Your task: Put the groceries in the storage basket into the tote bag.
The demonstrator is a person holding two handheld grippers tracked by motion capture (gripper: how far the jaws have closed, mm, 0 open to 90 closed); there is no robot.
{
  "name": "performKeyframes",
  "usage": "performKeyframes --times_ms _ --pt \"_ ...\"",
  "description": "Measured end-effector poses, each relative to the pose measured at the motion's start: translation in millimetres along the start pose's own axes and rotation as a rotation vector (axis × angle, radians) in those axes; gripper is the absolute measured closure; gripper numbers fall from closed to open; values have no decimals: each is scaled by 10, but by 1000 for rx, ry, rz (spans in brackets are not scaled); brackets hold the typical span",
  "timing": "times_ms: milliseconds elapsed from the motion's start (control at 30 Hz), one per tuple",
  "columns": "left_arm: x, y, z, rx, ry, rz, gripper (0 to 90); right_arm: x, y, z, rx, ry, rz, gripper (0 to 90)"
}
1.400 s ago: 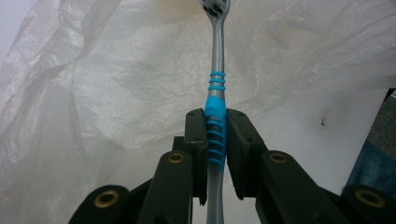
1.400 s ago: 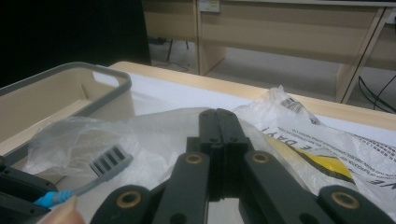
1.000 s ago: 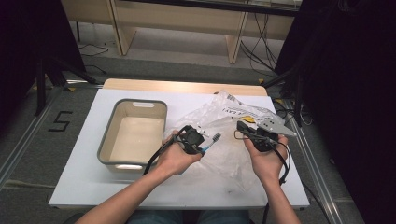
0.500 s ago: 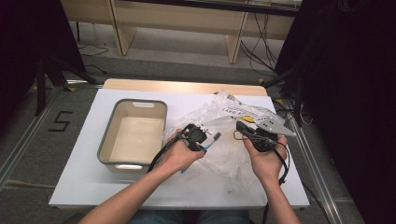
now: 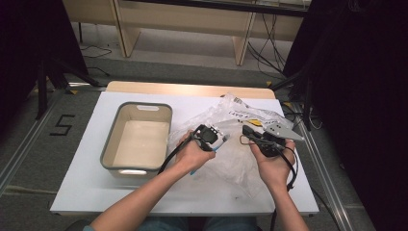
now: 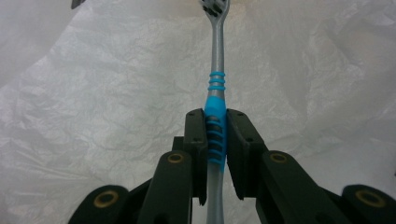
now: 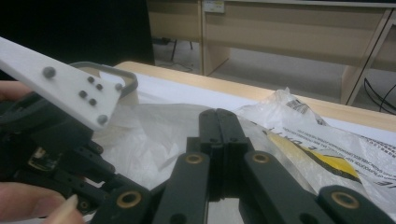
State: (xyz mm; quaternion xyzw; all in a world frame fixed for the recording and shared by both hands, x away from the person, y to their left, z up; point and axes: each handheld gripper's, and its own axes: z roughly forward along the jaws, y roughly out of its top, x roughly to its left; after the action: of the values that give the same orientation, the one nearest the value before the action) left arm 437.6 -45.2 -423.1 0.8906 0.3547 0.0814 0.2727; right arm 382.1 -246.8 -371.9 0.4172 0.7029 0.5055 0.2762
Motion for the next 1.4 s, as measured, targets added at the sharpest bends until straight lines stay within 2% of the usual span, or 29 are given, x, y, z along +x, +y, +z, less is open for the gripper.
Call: performKeyframes --times_ms 200,400,500,800,1100,1133,1167,1233,1400 --pt "23 50 76 7 17 -11 787 8 -4 5 4 3 0 900" --pt "39 93 126 -8 32 -25 787 13 -7 11 8 7 -6 900" --pt "40 111 137 -17 37 -19 786 16 -8 12 8 8 -5 900" --pt "-6 174 194 -112 67 27 785 7 -9 7 5 9 -5 900" --pt "-23 186 209 -169 73 66 784 6 -10 7 5 8 -4 900" --pt "-30 186 219 -188 72 83 784 6 -10 8 5 8 -5 900" --pt "-30 186 219 -188 72 83 783 6 -10 8 6 9 -5 900" --pt "-47 192 242 -219 61 94 783 5 -10 8 5 8 -6 900" --pt "-70 201 280 -250 65 129 783 -3 -9 2 4 5 -2 900"
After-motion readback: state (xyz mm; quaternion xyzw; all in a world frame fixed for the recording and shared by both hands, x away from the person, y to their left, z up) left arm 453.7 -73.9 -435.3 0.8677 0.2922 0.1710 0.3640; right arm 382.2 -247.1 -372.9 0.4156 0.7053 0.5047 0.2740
